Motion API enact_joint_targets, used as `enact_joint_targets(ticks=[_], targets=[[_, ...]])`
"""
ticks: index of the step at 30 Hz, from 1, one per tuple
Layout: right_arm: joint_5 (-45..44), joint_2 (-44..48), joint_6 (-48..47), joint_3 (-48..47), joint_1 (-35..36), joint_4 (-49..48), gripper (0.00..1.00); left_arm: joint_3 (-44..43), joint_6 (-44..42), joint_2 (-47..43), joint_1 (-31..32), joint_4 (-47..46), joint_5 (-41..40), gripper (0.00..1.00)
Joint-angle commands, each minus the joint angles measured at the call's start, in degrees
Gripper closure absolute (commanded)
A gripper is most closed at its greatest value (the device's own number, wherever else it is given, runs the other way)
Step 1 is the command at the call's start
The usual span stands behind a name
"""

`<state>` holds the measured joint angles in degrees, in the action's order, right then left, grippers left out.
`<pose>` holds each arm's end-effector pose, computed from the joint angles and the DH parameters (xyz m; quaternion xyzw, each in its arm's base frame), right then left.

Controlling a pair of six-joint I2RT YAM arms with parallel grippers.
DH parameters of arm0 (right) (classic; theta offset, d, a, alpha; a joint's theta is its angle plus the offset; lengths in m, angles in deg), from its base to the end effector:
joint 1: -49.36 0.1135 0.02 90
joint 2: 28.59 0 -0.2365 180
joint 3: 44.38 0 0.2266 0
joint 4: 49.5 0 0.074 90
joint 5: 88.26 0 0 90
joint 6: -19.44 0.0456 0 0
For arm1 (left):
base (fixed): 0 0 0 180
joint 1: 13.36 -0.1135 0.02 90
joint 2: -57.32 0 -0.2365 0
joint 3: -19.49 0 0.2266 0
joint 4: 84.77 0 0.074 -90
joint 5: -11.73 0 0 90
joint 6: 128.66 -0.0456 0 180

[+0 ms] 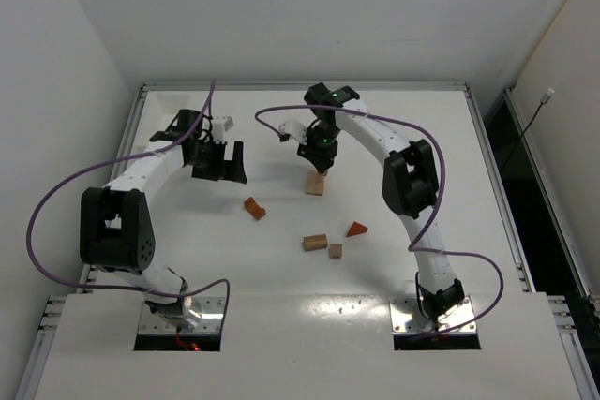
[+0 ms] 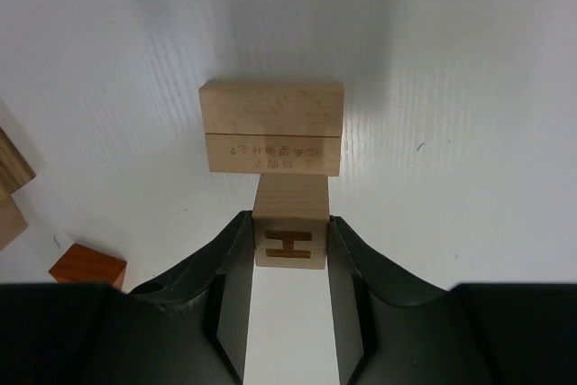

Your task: Build the wood block tower

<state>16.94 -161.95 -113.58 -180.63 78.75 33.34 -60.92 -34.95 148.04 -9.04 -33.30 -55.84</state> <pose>0.3682 0.2211 0.1807 -0.5926 0.7899 0.1205 0.1018 0.2987 -0.0400 0.2071 0.0525 0.9510 -0.2049 0.2253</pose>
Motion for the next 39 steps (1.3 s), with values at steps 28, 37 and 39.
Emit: enact_joint_targets(ticks=[28, 37, 39], targets=[[-1.7, -6.6, 1.5, -5.0, 2.7, -2.2, 1.0, -1.0, 1.0, -2.3, -2.4, -1.4, -1.0, 0.01], [-2.7, -6.6, 1.5, -5.0, 2.2, -2.2, 1.0, -0.5, 1.0, -1.8, -2.4, -1.9, 0.1, 0.01], [-2.7, -6.6, 1.5, -5.0, 2.2, -2.2, 1.0, -0.5, 1.0, -1.8, -2.4, -1.9, 0.1, 0.01]])
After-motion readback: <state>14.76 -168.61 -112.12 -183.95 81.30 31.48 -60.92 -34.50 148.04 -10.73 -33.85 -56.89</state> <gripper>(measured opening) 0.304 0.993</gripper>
